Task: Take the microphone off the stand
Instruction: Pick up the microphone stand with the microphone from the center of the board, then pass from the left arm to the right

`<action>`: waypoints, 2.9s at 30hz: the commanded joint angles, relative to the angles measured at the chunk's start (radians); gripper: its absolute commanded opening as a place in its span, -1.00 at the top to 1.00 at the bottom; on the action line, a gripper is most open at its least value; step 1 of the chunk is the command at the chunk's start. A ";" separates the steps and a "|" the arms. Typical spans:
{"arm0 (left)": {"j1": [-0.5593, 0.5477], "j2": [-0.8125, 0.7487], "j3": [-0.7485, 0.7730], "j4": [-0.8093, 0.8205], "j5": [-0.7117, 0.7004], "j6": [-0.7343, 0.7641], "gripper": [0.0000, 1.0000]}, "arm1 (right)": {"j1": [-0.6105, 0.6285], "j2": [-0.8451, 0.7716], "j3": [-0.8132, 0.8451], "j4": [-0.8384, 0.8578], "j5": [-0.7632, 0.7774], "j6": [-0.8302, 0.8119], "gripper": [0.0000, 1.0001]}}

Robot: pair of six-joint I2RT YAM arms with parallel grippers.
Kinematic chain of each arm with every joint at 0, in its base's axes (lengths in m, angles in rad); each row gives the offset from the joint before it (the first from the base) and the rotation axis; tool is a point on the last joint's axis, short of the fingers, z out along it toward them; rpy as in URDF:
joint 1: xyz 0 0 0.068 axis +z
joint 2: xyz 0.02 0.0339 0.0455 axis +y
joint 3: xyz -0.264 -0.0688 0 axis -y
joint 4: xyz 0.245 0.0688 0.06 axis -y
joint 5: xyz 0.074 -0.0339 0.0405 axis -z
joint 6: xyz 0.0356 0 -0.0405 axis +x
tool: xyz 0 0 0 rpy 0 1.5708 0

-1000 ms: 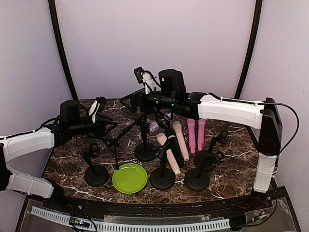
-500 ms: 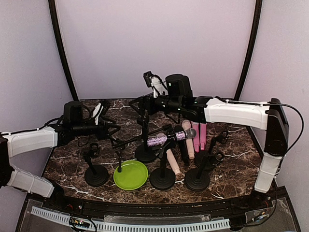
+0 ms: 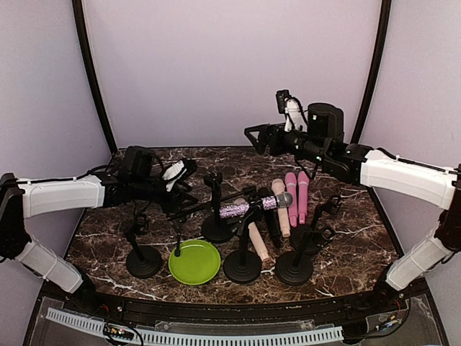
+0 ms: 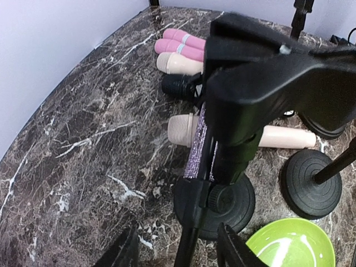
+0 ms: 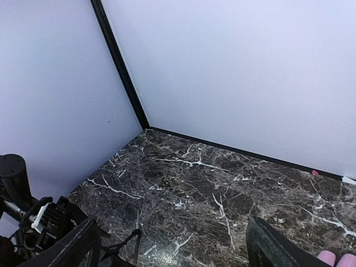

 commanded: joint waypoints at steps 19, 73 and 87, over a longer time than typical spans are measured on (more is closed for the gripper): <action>-0.064 0.198 0.107 -0.145 -0.045 0.116 0.37 | -0.072 -0.149 -0.208 0.089 0.037 0.071 -0.85; -0.032 -0.210 -0.242 0.521 -0.108 -0.101 1.00 | -0.191 0.170 -0.020 0.228 -0.307 0.428 -0.83; -0.031 -0.039 -0.275 0.856 -0.194 -0.056 1.00 | -0.181 0.187 0.137 0.246 -0.368 0.306 0.37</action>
